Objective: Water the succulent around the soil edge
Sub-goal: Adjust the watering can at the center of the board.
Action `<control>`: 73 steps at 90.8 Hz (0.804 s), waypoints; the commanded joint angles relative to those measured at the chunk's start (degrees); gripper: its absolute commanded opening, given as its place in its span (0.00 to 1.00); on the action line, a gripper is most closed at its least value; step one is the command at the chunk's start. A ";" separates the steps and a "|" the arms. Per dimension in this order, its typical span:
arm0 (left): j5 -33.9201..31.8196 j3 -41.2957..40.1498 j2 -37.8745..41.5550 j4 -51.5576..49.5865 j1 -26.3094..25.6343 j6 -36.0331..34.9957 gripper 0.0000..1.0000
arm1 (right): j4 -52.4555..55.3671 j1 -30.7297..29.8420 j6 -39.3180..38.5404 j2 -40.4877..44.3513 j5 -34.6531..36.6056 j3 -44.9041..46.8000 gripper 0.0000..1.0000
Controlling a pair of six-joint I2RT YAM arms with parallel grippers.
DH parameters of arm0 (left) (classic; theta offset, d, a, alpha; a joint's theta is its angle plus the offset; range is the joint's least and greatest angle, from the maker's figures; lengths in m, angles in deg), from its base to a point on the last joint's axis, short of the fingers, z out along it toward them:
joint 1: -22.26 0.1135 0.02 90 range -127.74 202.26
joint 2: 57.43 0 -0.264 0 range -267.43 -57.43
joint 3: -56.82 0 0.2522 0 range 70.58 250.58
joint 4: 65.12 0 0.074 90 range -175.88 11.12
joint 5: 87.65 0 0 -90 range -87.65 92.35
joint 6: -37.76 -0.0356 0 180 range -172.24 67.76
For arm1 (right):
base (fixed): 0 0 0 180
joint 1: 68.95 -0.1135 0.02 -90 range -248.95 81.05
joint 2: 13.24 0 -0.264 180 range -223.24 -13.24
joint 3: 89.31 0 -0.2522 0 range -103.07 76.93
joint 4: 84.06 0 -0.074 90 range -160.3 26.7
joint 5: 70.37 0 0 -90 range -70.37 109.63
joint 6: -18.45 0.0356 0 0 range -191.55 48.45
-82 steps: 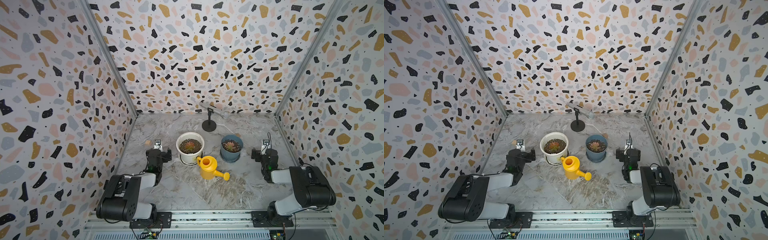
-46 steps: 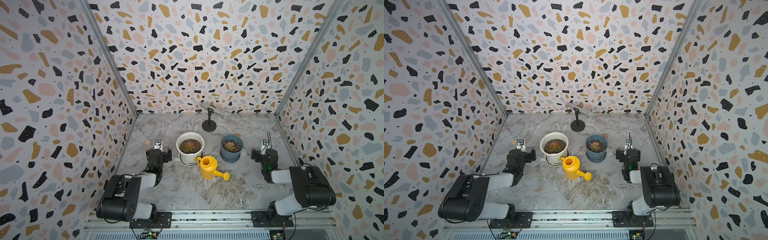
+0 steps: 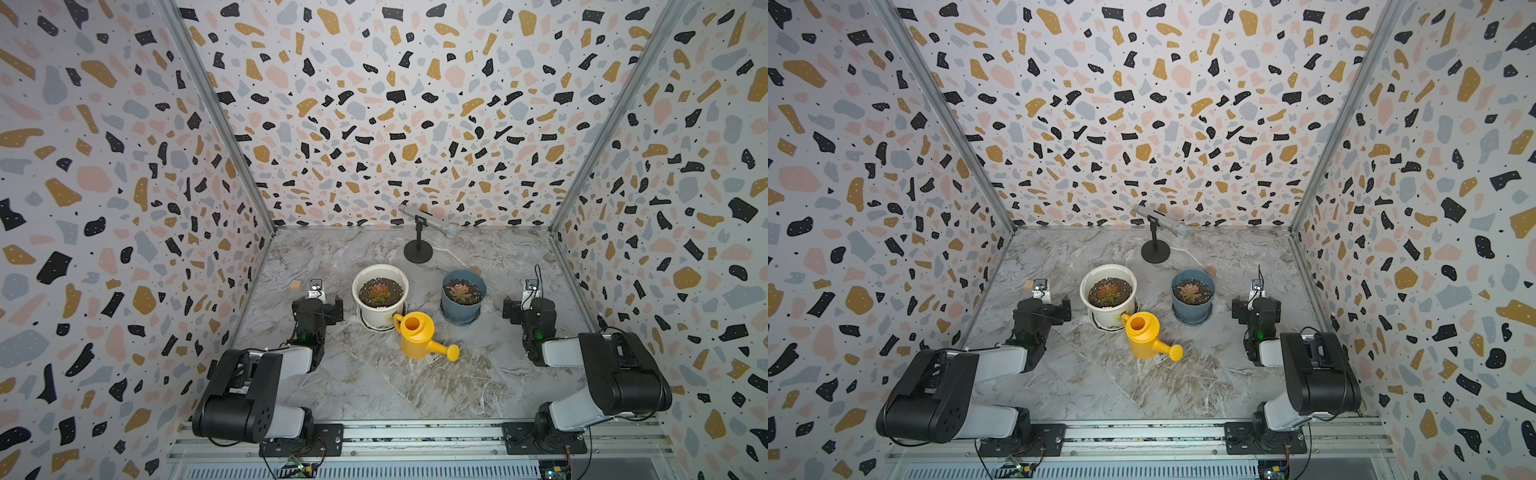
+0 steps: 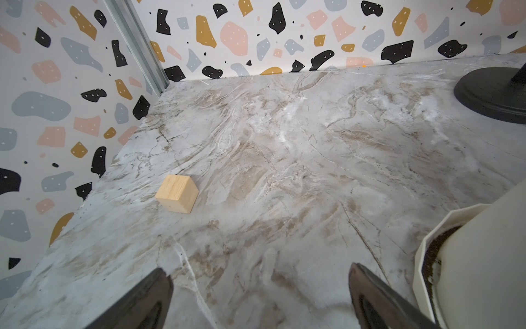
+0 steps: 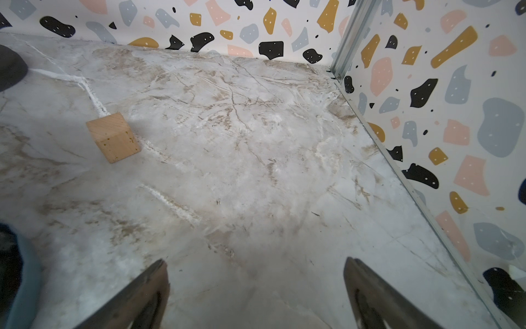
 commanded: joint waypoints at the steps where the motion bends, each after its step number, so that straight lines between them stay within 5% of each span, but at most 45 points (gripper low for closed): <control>1: -0.47 0.68 -0.24 1.18 -0.31 -0.75 1.00 | 0.27 -0.33 -0.35 0.33 -0.49 -1.13 1.00; 15: 0.50 0.75 0.87 0.44 -0.33 -1.23 1.00 | -3.14 -0.43 -0.69 0.97 -1.25 1.43 1.00; 25: -1.22 6.49 6.97 -14.32 -0.42 -0.70 1.00 | -6.95 -0.76 -1.16 7.02 -0.76 5.58 1.00; 35: -4.19 6.47 12.65 -16.86 -1.74 -0.11 1.00 | 5.48 -1.22 -1.19 17.68 -1.09 3.48 1.00; 46: -9.61 5.78 20.03 -17.80 -3.87 5.72 1.00 | 19.63 -1.18 8.45 28.61 -2.15 -0.21 1.00; 61: -26.28 8.75 29.41 -25.91 -9.66 14.03 1.00 | 25.55 -1.19 18.54 37.01 -0.69 -0.36 1.00; 73: -22.92 6.67 35.53 -24.38 -10.55 16.80 1.00 | 35.94 -1.10 23.36 36.44 3.67 -4.67 1.00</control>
